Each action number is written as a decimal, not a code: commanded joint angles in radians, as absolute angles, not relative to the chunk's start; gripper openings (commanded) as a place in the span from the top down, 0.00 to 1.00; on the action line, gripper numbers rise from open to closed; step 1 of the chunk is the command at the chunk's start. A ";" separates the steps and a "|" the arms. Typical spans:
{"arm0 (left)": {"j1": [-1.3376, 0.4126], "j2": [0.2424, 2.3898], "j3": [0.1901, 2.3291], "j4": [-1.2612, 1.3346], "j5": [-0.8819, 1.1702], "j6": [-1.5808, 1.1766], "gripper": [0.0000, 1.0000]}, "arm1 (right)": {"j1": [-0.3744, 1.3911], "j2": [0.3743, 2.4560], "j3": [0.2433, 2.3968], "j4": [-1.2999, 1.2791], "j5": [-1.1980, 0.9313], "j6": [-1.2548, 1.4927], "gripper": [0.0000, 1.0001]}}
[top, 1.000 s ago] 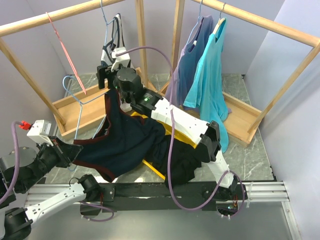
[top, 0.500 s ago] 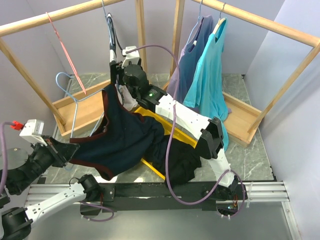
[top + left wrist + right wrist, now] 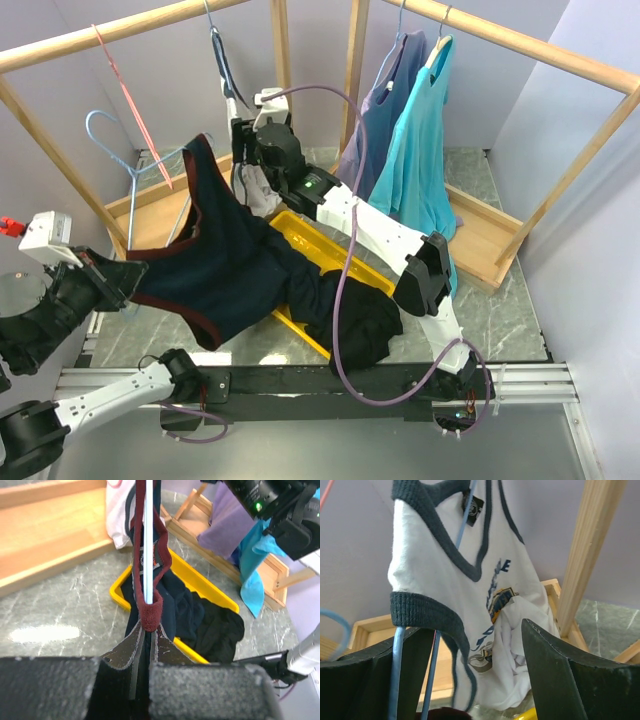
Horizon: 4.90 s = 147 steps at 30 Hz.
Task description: Place the tank top on the hanger
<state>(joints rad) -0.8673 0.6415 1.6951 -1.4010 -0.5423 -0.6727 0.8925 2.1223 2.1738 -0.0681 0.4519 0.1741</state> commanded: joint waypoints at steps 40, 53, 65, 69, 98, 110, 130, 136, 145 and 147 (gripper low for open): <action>-0.882 0.985 1.887 -1.180 -0.801 -0.523 0.99 | 0.831 2.056 2.229 -0.106 0.408 0.189 0.23; -0.882 1.091 1.845 -1.068 -0.946 -0.615 0.99 | 0.818 2.051 2.224 -0.121 0.390 0.198 0.22; -0.821 1.308 1.950 -0.993 -0.986 -0.514 0.99 | 0.799 2.059 2.238 -0.143 0.353 0.215 0.22; -0.749 1.347 1.965 -0.953 -0.963 -0.480 0.99 | 0.798 2.062 2.247 -0.150 0.336 0.215 0.22; -0.453 1.503 2.056 -0.768 -0.854 -0.321 0.99 | 0.793 2.097 2.290 -0.176 0.278 0.232 0.22; -0.448 1.399 1.872 -0.742 -0.795 -0.370 0.99 | 0.799 2.036 2.211 -0.166 0.256 0.261 0.22; -0.449 1.261 1.910 -0.784 -0.461 -0.354 0.35 | 0.850 1.721 1.867 -0.117 0.193 0.353 0.19; -0.534 1.171 1.797 -0.747 -0.314 -0.413 0.35 | 0.885 1.532 1.663 -0.088 0.209 0.359 0.19; -0.830 0.974 1.295 -0.620 -0.416 -0.583 0.29 | 0.887 1.099 1.212 -0.025 0.264 0.394 0.18; -0.883 0.971 1.182 -0.600 -0.458 -0.638 0.27 | 0.890 1.034 1.138 -0.026 0.267 0.400 0.17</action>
